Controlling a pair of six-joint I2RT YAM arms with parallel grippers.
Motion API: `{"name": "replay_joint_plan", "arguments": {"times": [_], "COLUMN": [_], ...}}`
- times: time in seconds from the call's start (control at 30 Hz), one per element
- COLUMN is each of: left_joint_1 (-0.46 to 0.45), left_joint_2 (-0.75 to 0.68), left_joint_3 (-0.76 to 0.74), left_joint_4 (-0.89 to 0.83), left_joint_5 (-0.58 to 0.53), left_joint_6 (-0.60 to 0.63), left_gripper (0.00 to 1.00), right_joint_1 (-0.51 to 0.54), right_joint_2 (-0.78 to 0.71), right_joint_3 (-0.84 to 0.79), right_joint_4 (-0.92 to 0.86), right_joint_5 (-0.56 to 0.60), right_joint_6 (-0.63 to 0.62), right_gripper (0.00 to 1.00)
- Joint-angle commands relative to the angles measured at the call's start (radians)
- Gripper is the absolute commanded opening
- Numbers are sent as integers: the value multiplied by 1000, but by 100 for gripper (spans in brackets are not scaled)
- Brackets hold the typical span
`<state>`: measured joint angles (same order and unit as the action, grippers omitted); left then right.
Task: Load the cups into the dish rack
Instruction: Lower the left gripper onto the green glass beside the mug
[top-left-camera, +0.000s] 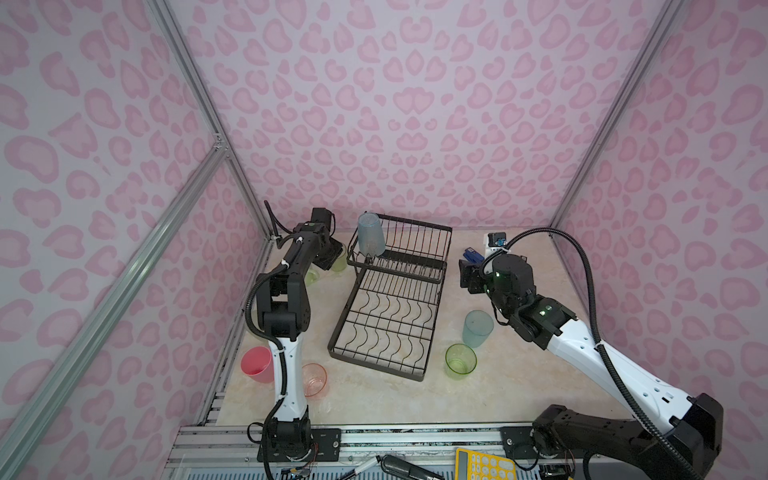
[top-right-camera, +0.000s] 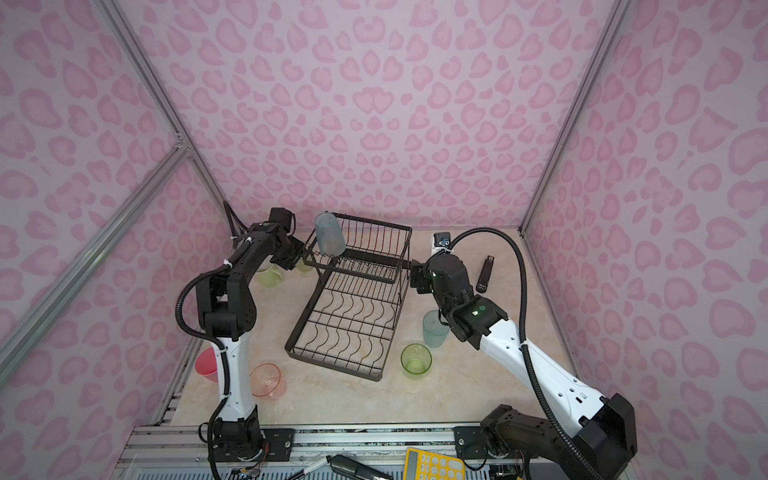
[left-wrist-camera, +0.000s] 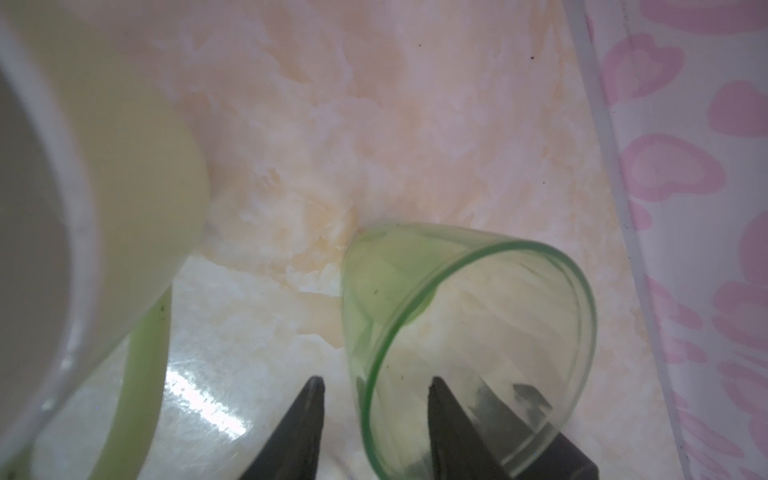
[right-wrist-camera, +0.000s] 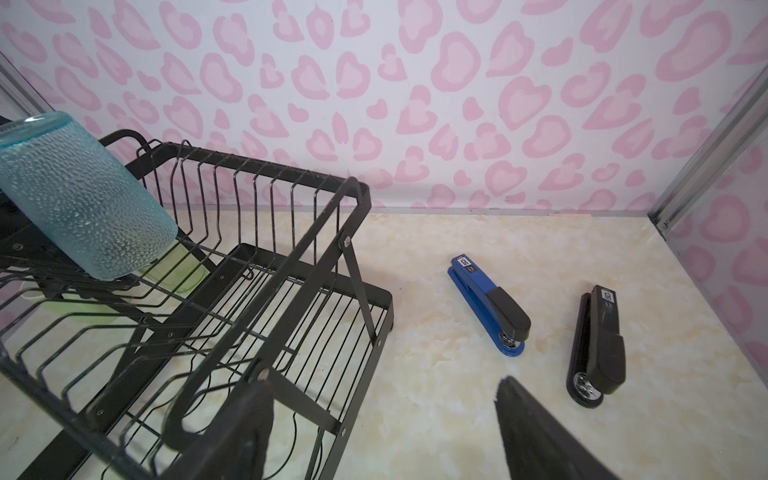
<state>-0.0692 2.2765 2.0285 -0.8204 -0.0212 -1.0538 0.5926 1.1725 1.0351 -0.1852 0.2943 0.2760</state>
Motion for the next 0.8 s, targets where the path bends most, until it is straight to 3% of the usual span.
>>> {"name": "replay_joint_plan", "arguments": {"times": [0.0,0.43,0.53,0.77], "left_joint_1": [0,-3,-2,0], "left_joint_2": [22,12,-20,-117], "left_joint_3": [21,27,28,27], "left_joint_4": [-3,-8,-3,-6], "left_joint_5": [-26,-50,-56,-64], "left_joint_6": [1,40,60,113], "left_gripper": [31,13,4,3], "right_joint_1": [0,-2,-1,-1], "right_joint_2": [1,18,11,1], "right_joint_3": [-7,17,22,27], "right_joint_4": [4,4,10,11], "right_joint_5": [3,-15,-23,-31], "right_joint_6": [6,11,8,35], "right_gripper": [83,83,83,81]}}
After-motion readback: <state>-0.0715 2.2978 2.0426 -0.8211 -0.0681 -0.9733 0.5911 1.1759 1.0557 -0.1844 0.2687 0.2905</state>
